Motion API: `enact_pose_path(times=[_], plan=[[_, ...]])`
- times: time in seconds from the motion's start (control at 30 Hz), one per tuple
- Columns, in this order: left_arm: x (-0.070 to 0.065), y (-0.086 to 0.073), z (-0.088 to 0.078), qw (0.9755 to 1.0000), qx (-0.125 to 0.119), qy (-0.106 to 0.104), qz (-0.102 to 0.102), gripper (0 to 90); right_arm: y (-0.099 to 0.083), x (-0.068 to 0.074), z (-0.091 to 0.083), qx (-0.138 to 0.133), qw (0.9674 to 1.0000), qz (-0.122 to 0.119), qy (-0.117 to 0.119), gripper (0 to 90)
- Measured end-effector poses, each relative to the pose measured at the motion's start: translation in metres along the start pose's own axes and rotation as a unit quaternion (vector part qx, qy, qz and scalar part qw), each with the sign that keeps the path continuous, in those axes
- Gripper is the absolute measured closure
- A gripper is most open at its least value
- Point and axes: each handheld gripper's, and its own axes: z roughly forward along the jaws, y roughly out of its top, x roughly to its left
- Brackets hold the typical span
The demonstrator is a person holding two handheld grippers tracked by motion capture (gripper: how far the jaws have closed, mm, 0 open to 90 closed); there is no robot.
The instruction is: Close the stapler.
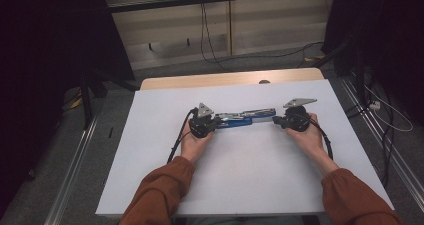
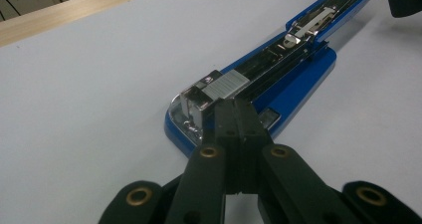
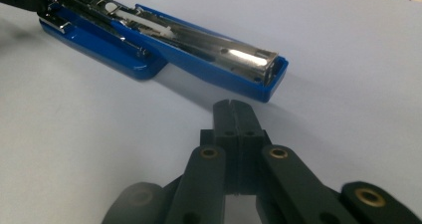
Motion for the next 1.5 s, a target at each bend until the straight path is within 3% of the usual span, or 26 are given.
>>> enact_pose_path(times=[0.8, 0.93, 1.5], plan=[[0.001, 0.000, 0.000, 1.0000, -0.001, -0.002, -0.002, 90.0, 0.000, -0.002, 0.009, 0.021, 0.9997, 0.001, -0.010, 90.0], [0.002, -0.001, 0.000, 0.9999, -0.003, -0.008, -0.012, 90.0, 0.000, -0.003, 0.010, 0.022, 0.9997, 0.000, -0.010, 90.0], [-0.001, 0.000, 0.001, 1.0000, -0.003, -0.002, -0.004, 90.0, 0.001, -0.003, 0.015, 0.025, 0.9996, 0.002, -0.010, 90.0]])
